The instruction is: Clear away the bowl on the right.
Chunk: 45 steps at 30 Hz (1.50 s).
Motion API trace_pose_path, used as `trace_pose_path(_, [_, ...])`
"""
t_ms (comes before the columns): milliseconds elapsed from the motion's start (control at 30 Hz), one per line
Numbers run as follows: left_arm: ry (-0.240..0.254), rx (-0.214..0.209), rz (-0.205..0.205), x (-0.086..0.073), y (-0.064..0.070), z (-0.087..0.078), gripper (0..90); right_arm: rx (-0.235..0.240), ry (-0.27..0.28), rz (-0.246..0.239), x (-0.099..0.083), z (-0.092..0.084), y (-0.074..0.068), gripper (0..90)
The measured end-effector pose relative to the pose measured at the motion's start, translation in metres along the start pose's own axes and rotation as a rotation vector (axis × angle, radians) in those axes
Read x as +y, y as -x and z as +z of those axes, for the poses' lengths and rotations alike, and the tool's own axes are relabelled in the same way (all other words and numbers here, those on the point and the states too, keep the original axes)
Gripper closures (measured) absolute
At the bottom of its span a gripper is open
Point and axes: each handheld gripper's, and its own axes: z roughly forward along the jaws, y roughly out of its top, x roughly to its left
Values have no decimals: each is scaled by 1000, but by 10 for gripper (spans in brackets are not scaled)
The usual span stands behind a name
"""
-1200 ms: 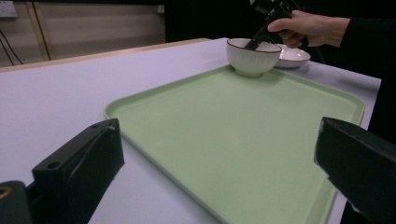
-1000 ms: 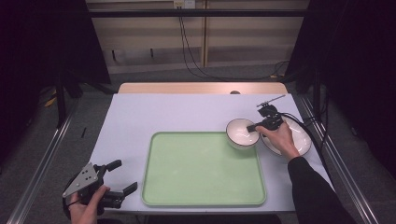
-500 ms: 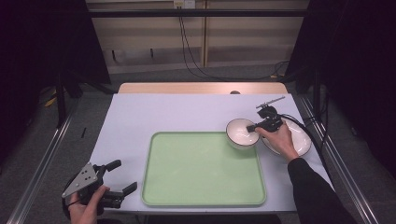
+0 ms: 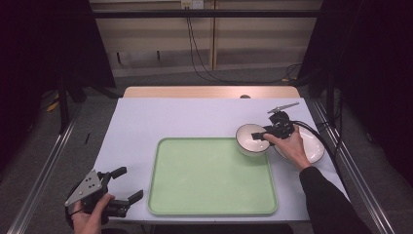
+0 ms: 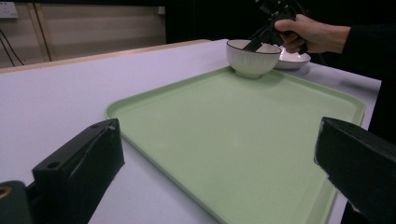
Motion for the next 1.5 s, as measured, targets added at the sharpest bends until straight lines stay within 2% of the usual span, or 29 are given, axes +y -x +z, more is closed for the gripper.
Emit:
trace_pose_path(67, [8, 3, -7, 0, 0, 0, 13, -27, 16, 1, 0, -2, 0, 198])
trace_pose_path(233, [10, 4, -10, -1, 0, -1, 13, -5, 68, 19, -2, -7, 0, 28])
trace_pose_path(367, [8, 4, -9, 0, 0, 0, 13, -6, 99, 15, -3, -13, -1, 23])
trace_pose_path(467, [11, 5, -9, 0, 0, 0, 14, -43, 109, 20, -4, -17, -1, 29])
trace_pose_path(533, [11, 7, -17, -1, 0, 0, 13, -52, 142, 15, -7, -21, 0, 16])
trace_pose_path(667, [6, 4, -6, 0, 0, 1, 13, -109, 192, 33, -12, -24, 1, 26])
trace_pose_path(733, [7, 4, -6, 0, 0, 1, 14, -107, 182, 46, -16, -25, 3, 26])
trace_pose_path(800, [9, 5, -8, 0, 0, 1, 14, -122, 207, 36, -18, -28, 2, 22])
trace_pose_path(1067, [14, 3, -14, 0, 0, 1, 14, -155, 250, 3, -25, -40, -1, 18])
trace_pose_path(1333, [14, 4, -20, 0, 0, 1, 14, -155, 292, -4, -29, -48, -5, 20])
trace_pose_path(1500, [15, 6, -25, 0, 0, 1, 14, -159, 299, -12, -35, -53, -6, 19])
